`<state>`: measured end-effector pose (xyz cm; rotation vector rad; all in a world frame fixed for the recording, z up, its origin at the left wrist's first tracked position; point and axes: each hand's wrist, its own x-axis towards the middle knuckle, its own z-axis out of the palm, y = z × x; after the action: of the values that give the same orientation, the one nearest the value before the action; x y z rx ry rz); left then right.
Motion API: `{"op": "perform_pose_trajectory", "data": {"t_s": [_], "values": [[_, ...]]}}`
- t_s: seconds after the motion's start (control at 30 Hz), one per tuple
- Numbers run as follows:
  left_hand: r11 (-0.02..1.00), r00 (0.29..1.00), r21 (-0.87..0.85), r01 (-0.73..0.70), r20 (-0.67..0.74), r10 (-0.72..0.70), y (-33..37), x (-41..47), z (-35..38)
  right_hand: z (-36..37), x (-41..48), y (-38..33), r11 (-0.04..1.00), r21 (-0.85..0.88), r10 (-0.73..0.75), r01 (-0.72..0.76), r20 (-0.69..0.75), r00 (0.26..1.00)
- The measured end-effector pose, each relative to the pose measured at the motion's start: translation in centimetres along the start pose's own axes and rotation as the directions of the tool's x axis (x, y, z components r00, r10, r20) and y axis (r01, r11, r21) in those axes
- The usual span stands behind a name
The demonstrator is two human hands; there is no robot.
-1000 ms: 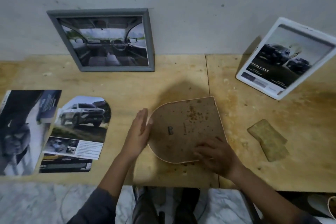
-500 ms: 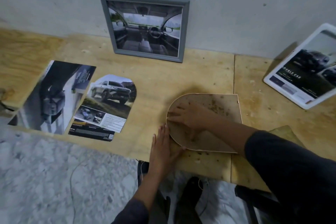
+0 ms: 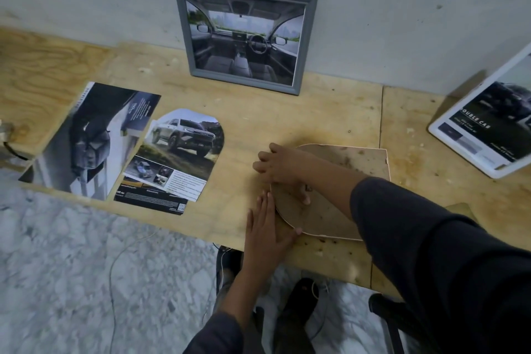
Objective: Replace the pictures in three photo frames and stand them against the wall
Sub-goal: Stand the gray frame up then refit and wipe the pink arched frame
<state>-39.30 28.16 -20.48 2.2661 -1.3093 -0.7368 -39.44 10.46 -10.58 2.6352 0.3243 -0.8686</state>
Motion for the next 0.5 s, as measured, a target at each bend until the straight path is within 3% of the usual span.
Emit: {"op": "perform_pose_trajectory", "data": {"t_s": [0.13,0.23,0.4,0.5], "values": [[1.0,1.0,0.017,-0.007,0.009,0.006,-0.2,0.0,-0.1,0.0,1.1,0.7,0.976,0.215,0.001,-0.032,0.143,0.99],[1.0,1.0,0.026,-0.014,0.007,0.013,-0.2,0.1,0.0,-0.6,0.8,1.3,0.867,0.481,0.023,-0.13,0.222,0.975],[0.999,0.999,-0.038,0.014,0.034,-0.013,0.6,0.0,-0.7,-2.7,-1.8,2.4,0.854,0.496,0.113,-0.156,0.116,0.987],[0.993,0.999,-0.111,0.033,0.028,-0.03,2.0,0.1,-1.5,-4.5,-8.0,4.8,0.689,0.675,0.386,-0.265,-0.032,0.922]]}}
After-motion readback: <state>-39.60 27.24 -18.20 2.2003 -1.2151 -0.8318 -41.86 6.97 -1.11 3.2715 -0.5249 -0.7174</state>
